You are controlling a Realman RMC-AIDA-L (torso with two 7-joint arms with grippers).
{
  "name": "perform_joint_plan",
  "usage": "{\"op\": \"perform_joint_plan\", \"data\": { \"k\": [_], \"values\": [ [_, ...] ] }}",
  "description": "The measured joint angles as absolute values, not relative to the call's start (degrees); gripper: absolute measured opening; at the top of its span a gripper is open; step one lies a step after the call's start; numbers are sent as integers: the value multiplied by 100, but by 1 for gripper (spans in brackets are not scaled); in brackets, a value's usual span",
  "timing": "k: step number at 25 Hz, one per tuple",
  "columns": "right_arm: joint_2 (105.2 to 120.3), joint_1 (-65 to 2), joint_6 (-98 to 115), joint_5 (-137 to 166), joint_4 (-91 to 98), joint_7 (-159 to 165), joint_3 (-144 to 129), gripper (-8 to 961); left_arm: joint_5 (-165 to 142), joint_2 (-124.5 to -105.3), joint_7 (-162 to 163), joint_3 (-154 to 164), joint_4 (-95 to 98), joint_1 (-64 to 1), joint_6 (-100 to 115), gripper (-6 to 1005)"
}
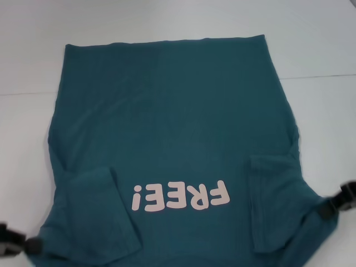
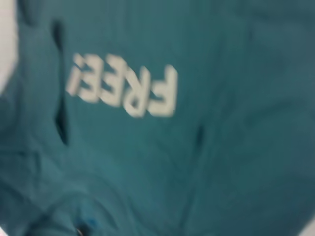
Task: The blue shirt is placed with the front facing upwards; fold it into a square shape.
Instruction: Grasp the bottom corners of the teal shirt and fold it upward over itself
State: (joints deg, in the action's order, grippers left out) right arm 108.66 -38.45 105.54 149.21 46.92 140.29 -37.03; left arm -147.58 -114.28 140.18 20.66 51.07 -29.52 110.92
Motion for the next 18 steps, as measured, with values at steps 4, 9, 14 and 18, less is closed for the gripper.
{"op": "perform_joint_plan", "data": {
  "k": [4, 9, 14, 18],
  "values": [
    [10862, -3927, 10110, 14765, 4687, 14248, -3470, 19, -14783, -11239, 14246, 2103, 4747, -3603, 10723, 3],
    [10863, -3928, 9574, 14576, 4685, 14476, -3234, 20, -14786, -11106, 14539, 2232, 4535, -3930, 10203, 3],
    [10845, -3903, 9055, 14228, 4683, 14684, -3102, 21, -14789, -11049, 14922, 2541, 4455, -4171, 9569, 3],
    [10840, -3958, 8529, 14139, 4716, 14890, -3131, 22, -14790, -10987, 15101, 2622, 4320, -4410, 9071, 2]
  ]
}}
